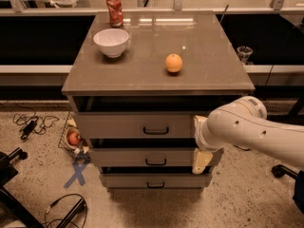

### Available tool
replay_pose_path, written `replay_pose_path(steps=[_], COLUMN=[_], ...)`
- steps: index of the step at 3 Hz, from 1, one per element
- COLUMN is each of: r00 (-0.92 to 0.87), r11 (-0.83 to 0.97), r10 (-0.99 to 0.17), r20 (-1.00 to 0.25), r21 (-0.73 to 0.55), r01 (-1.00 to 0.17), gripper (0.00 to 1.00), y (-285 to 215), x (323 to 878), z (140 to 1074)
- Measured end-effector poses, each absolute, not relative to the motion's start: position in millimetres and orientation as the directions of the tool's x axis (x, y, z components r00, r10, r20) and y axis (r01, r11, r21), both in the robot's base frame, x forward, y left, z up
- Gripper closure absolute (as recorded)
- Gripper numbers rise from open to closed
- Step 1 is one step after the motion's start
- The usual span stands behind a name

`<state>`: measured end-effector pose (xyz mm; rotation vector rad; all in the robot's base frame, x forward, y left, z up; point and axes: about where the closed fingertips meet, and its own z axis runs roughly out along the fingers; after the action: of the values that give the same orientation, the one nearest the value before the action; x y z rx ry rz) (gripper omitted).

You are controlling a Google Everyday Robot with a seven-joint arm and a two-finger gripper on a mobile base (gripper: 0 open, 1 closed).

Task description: Open top drawer

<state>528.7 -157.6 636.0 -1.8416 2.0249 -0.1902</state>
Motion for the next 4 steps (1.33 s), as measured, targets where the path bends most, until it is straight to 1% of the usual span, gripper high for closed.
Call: replay_pose_path(steps=[1, 2, 3, 4], r00=[-0.077, -0.077, -0.077, -0.077], r11=[0.139, 0.139, 0.139, 0.139], r10=[-0.981, -0.981, -0.981, -0.981], r20=[-0.177, -0.177, -0.177, -0.177], r21=[-0.37, -0.37, -0.37, -0.37], r01=[-0.919, -0.919, -0.918, -0.918], gripper=[0.0, 0.0, 0.02, 0.24], y=[-175.2, -175.2, -175.3, -175.3], x=[540.8, 540.4, 540.3, 540.2], z=[634.9, 634.9, 635.0, 635.0])
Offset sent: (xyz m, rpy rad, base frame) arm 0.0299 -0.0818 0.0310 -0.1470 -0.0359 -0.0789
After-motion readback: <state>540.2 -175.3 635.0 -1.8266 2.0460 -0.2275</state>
